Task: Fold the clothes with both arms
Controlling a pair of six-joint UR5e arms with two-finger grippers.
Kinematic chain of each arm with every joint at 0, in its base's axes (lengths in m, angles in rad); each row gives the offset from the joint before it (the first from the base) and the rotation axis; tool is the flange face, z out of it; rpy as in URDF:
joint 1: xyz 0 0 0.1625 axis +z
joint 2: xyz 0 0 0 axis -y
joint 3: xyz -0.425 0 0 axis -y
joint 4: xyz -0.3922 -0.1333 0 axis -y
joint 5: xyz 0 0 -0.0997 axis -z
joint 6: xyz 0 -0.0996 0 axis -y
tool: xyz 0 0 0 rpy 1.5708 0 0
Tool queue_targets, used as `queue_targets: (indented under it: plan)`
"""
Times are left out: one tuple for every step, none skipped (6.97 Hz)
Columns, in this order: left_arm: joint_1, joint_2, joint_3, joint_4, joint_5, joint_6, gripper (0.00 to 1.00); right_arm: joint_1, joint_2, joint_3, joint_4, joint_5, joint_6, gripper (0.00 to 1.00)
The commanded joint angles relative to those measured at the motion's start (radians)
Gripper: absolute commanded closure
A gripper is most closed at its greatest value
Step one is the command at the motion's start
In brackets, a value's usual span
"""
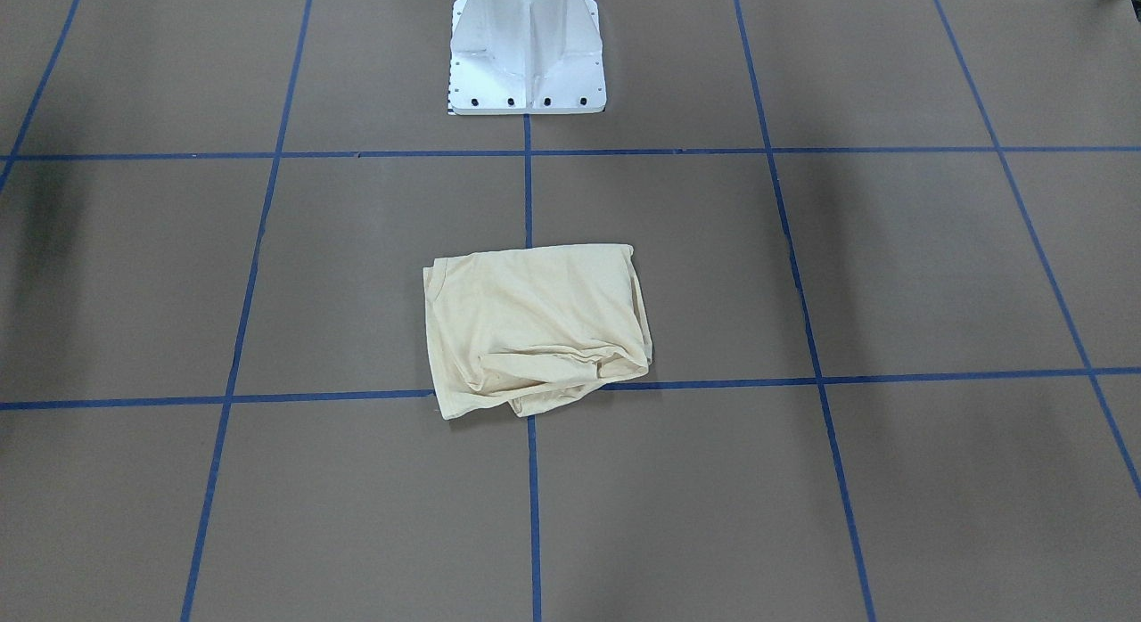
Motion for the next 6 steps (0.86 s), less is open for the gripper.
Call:
queue_targets:
  plan:
    - [-0.004, 0.000, 0.000, 0.000, 0.000, 0.000, 0.00, 0.078, -0.029, 0.014, -0.007, 0.001, -0.038, 0.00]
    - [-0.005, 0.000, -0.002, 0.000, 0.000, 0.000, 0.00, 0.094, -0.040, 0.009, -0.013, -0.001, -0.112, 0.00]
    - [-0.005, 0.000, -0.003, 0.000, 0.000, 0.000, 0.00, 0.112, -0.042, 0.014, -0.059, -0.002, -0.127, 0.00]
    - [-0.007, 0.000, -0.003, 0.000, 0.000, 0.000, 0.00, 0.114, -0.038, 0.020, -0.116, -0.002, -0.168, 0.00]
    - [-0.008, 0.000, -0.006, 0.000, 0.000, 0.000, 0.00, 0.121, -0.034, 0.021, -0.162, -0.002, -0.209, 0.00]
    - [-0.011, 0.003, -0.008, 0.000, 0.000, 0.000, 0.00, 0.118, -0.028, 0.023, -0.173, -0.002, -0.213, 0.00]
